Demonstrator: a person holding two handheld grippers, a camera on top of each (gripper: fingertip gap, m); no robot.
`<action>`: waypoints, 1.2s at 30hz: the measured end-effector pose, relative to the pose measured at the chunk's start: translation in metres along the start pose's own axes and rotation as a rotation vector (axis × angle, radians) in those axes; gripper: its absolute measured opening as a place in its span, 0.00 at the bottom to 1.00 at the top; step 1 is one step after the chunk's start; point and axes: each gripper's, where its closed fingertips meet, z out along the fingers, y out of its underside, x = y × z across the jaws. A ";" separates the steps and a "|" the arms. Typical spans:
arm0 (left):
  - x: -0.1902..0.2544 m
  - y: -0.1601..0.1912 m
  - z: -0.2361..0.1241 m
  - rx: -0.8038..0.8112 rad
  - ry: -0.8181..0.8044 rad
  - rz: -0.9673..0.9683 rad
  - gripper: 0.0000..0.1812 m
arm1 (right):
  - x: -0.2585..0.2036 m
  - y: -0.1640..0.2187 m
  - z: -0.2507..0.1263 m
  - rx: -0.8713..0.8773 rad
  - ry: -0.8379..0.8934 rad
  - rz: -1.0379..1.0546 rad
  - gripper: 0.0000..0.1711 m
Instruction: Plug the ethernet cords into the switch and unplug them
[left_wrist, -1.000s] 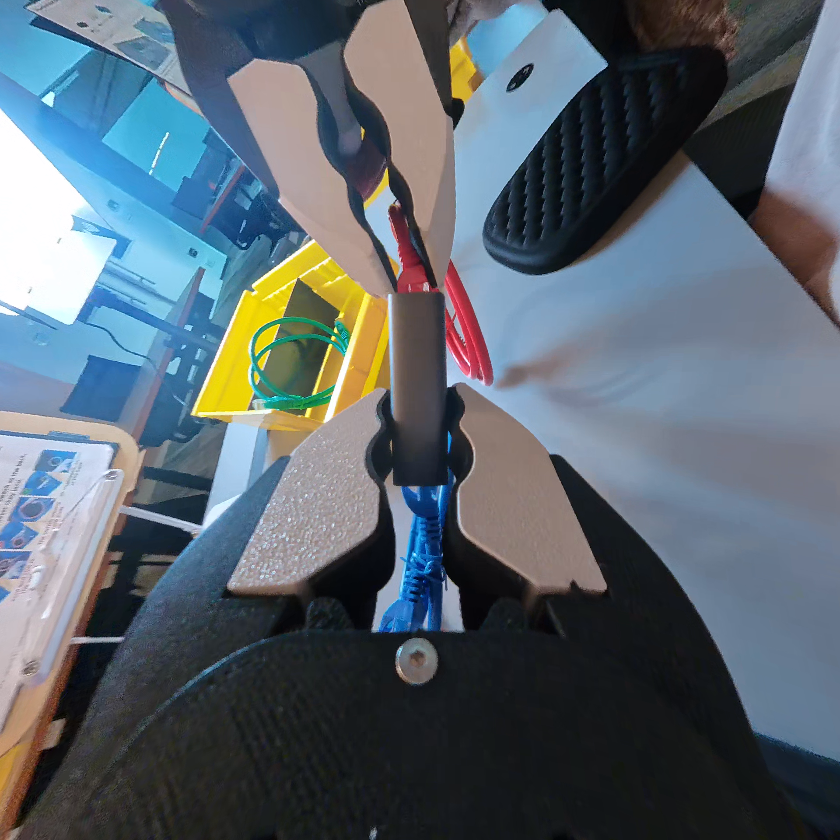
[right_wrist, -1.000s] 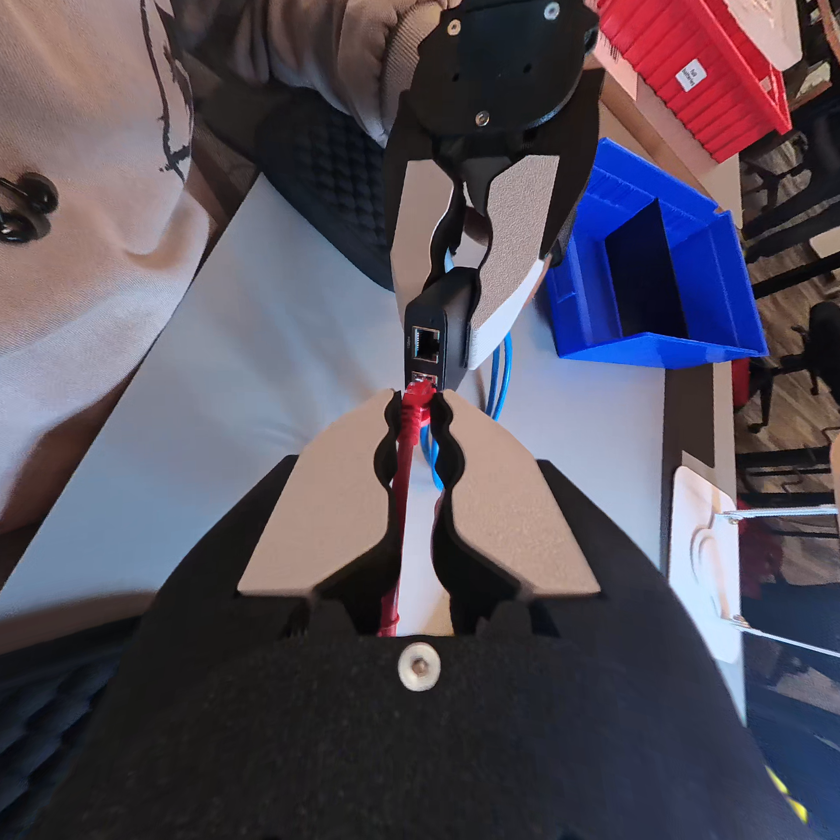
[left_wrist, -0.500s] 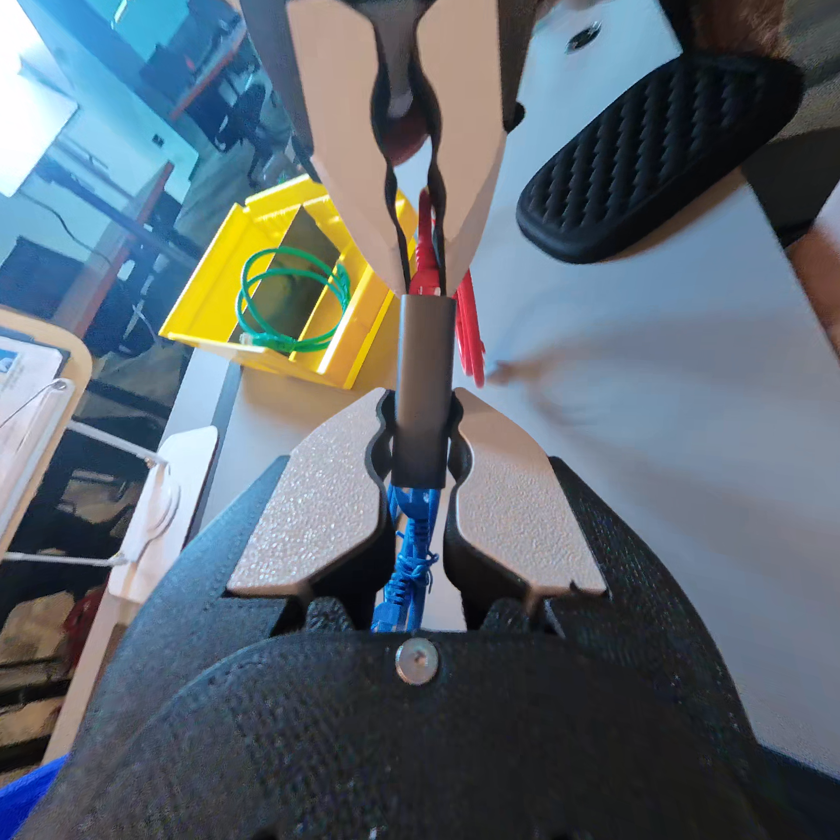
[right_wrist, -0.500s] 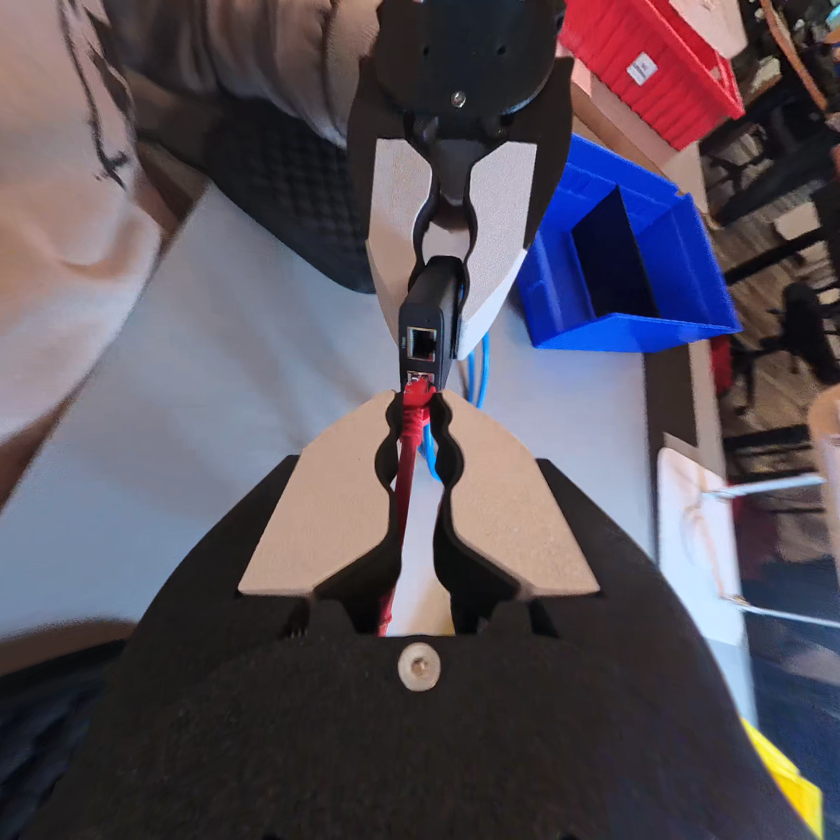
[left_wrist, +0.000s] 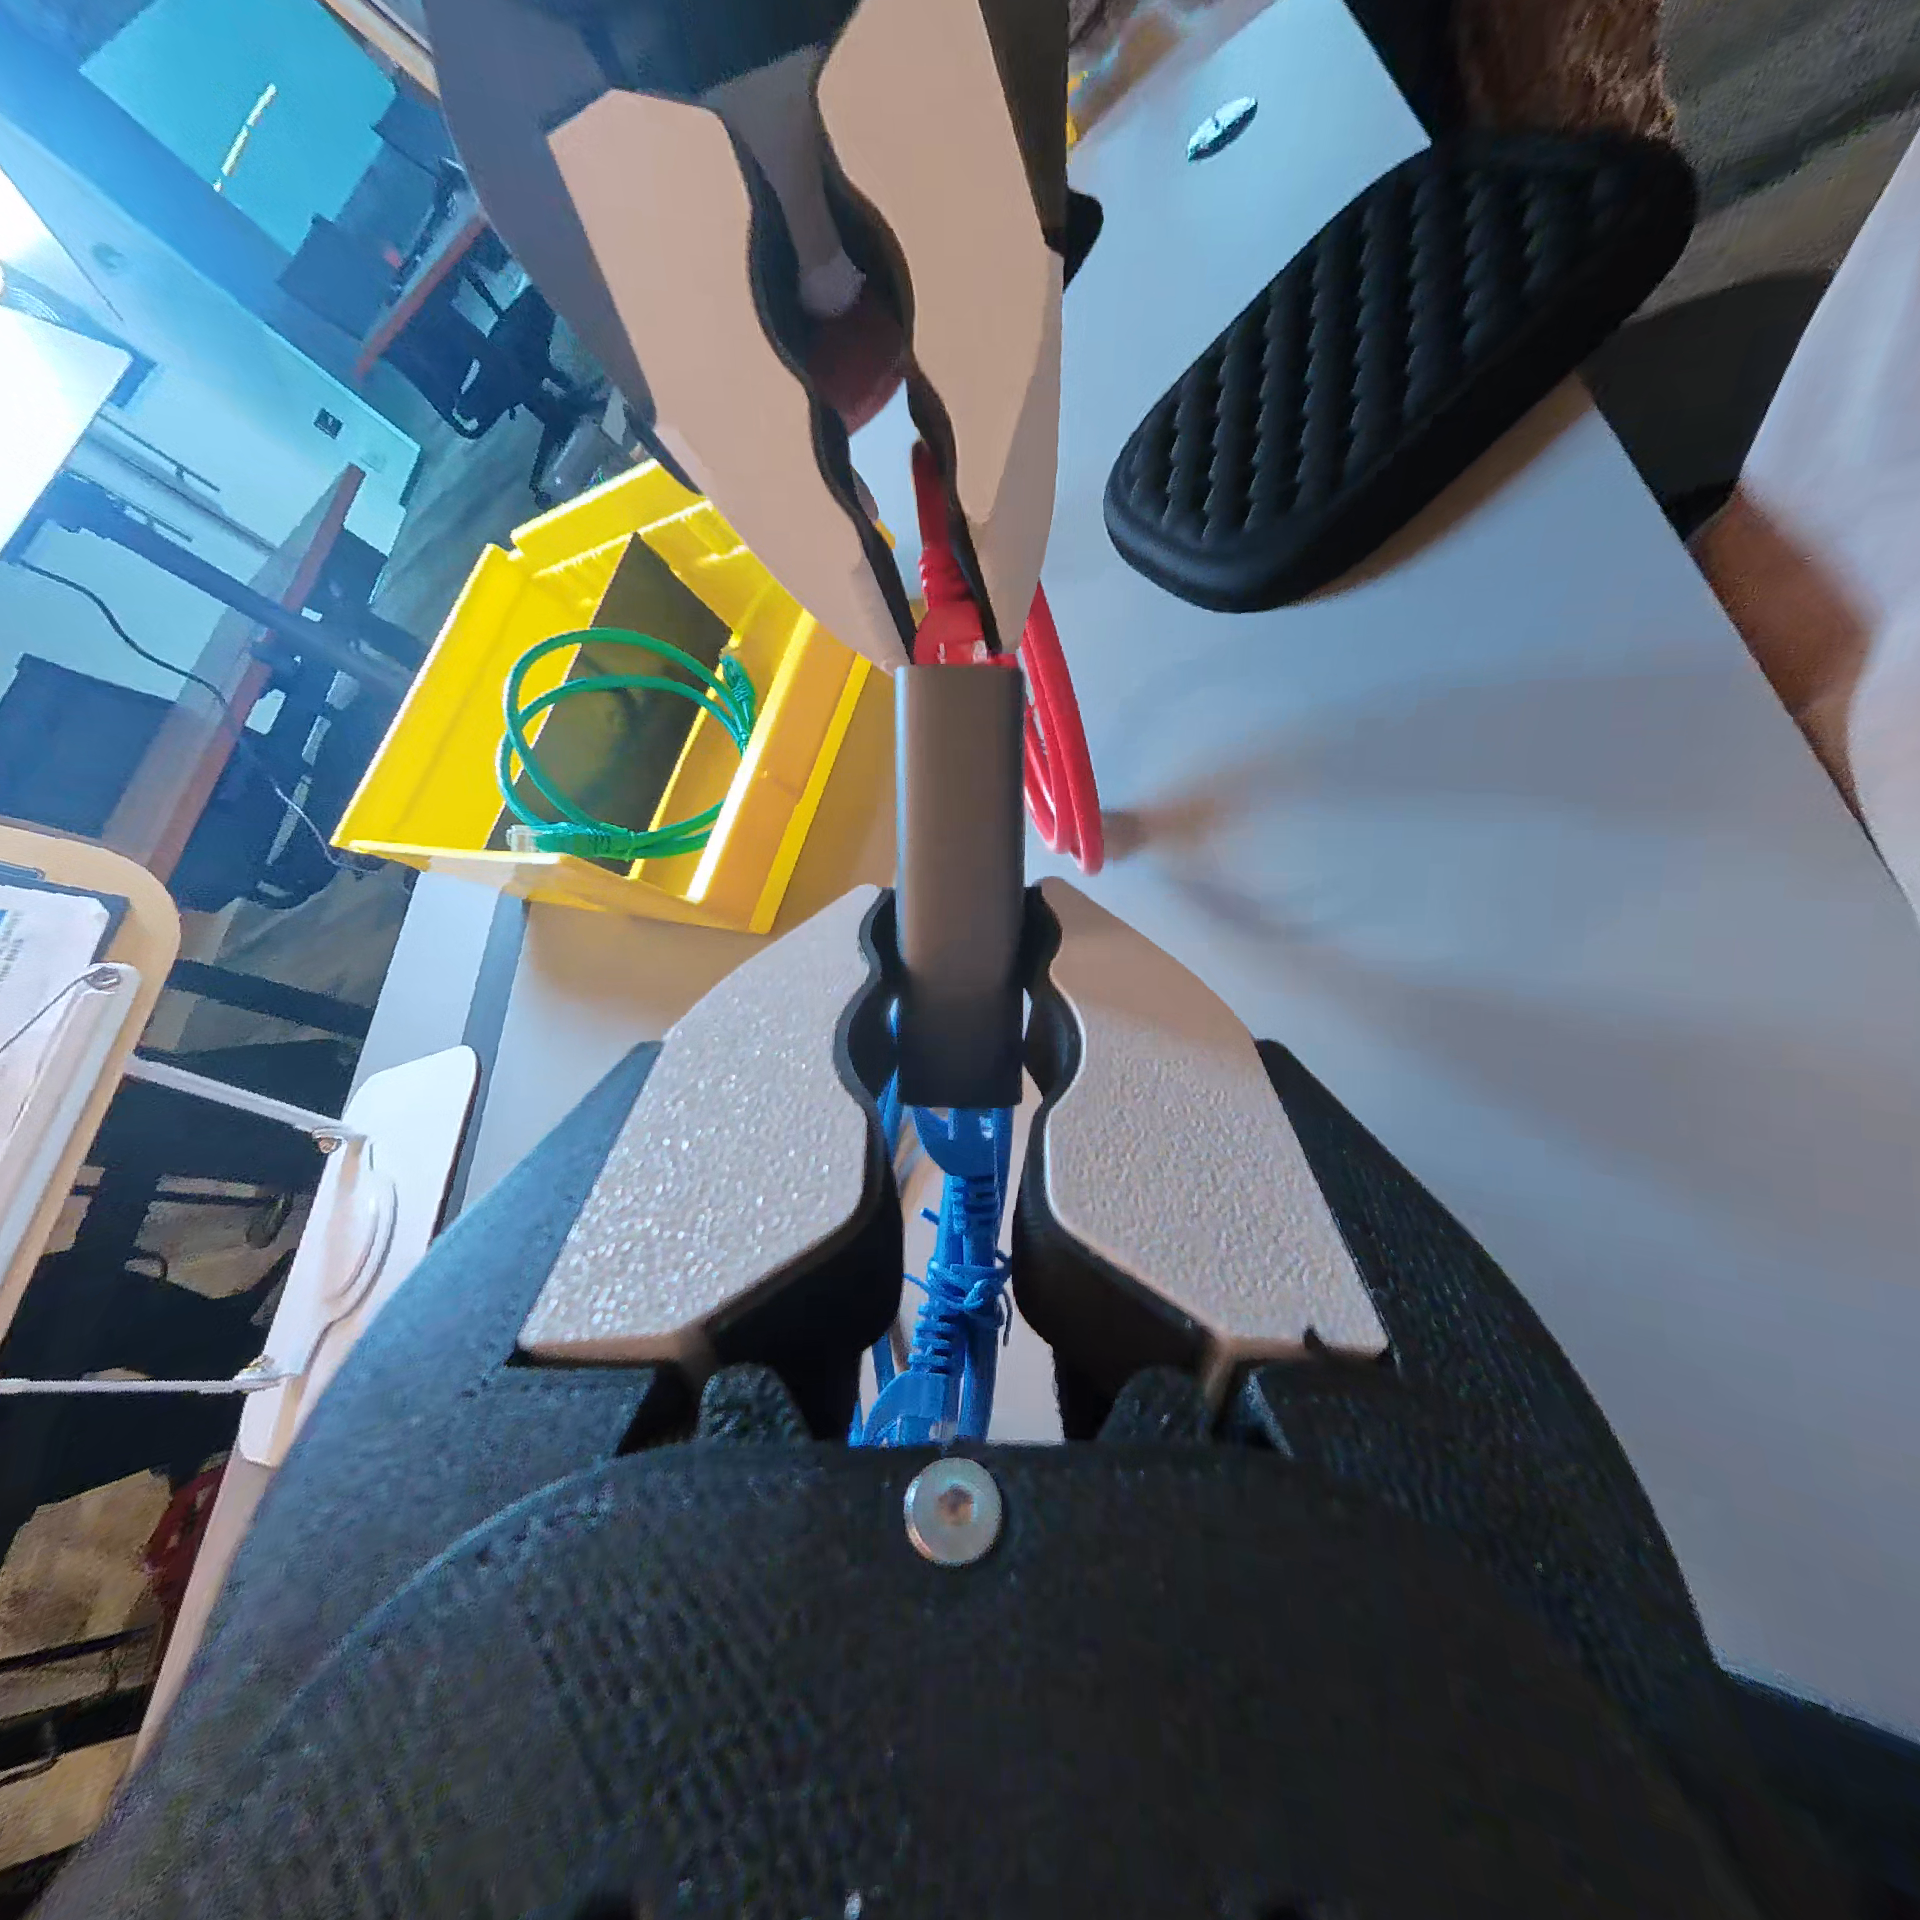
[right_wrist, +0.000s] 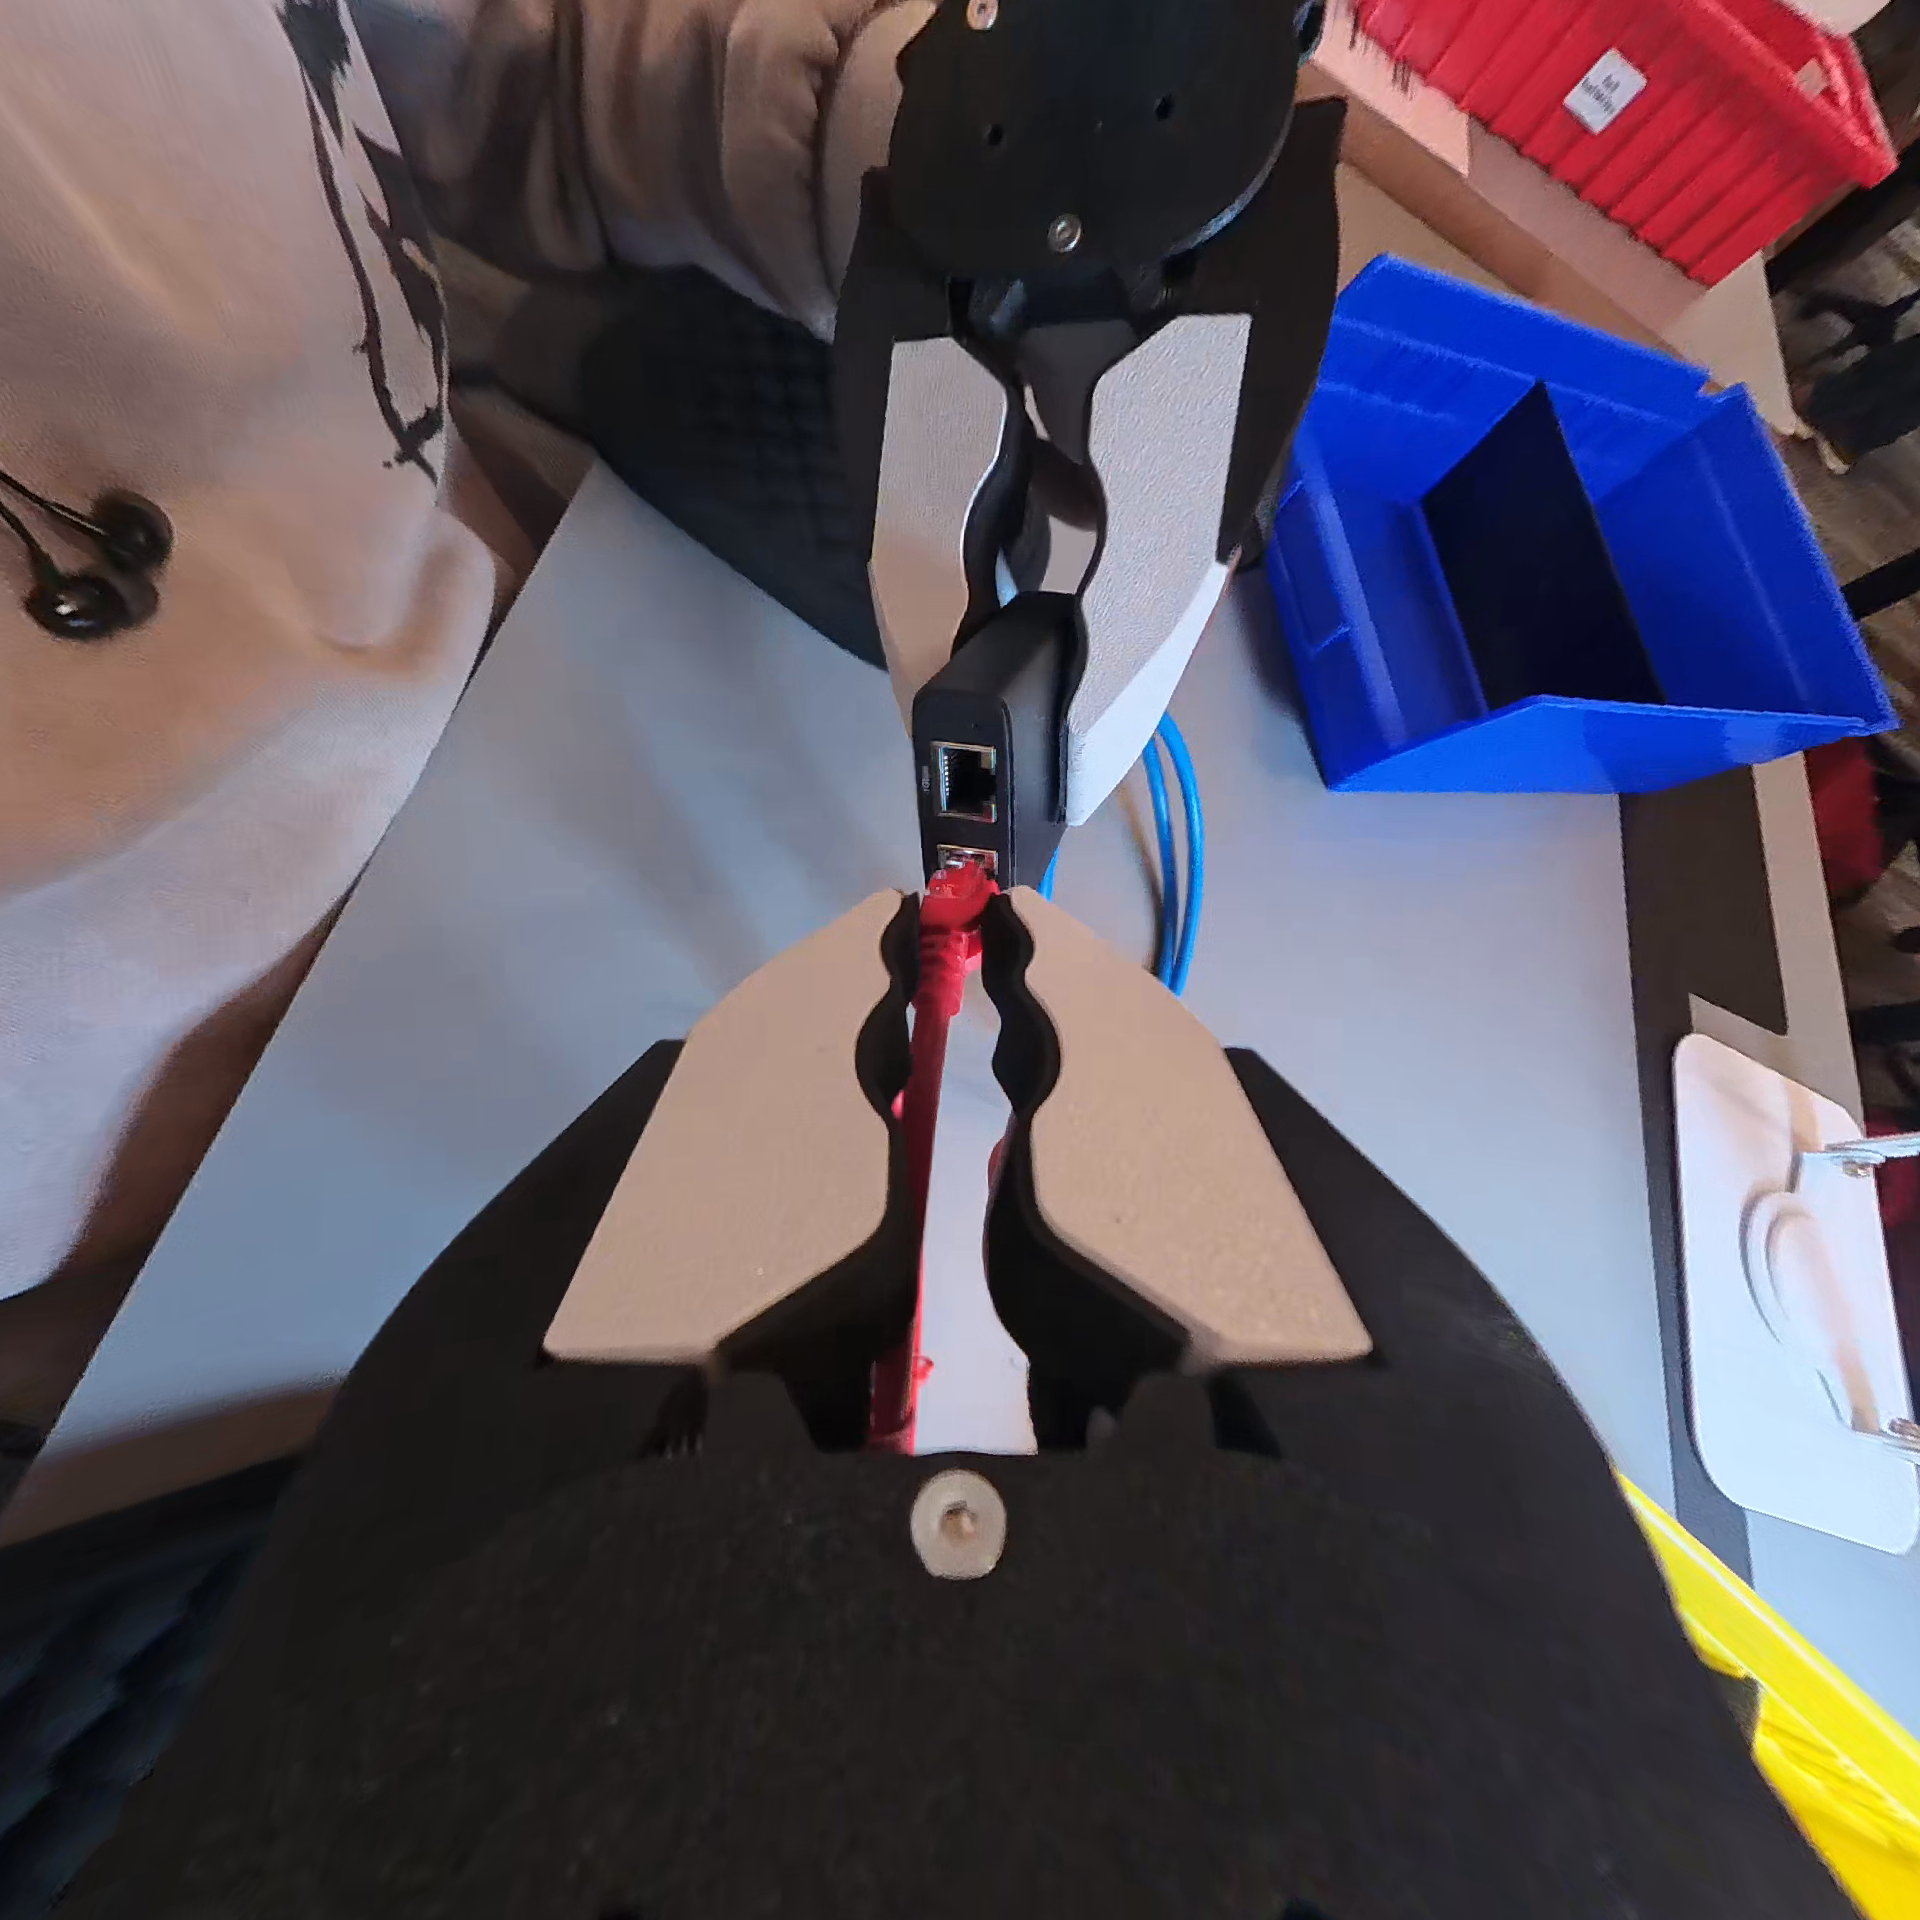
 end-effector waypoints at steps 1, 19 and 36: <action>-0.001 0.000 -0.001 0.007 0.001 -0.005 0.13 | 0.001 -0.002 0.000 0.014 0.002 0.008 0.07; -0.017 0.008 0.002 -0.006 -0.147 0.043 0.12 | 0.025 0.006 0.015 0.015 0.275 -0.055 0.07; 0.007 0.013 0.009 -0.040 -0.075 0.267 0.12 | -0.006 0.012 0.022 -0.101 -0.032 -0.098 0.07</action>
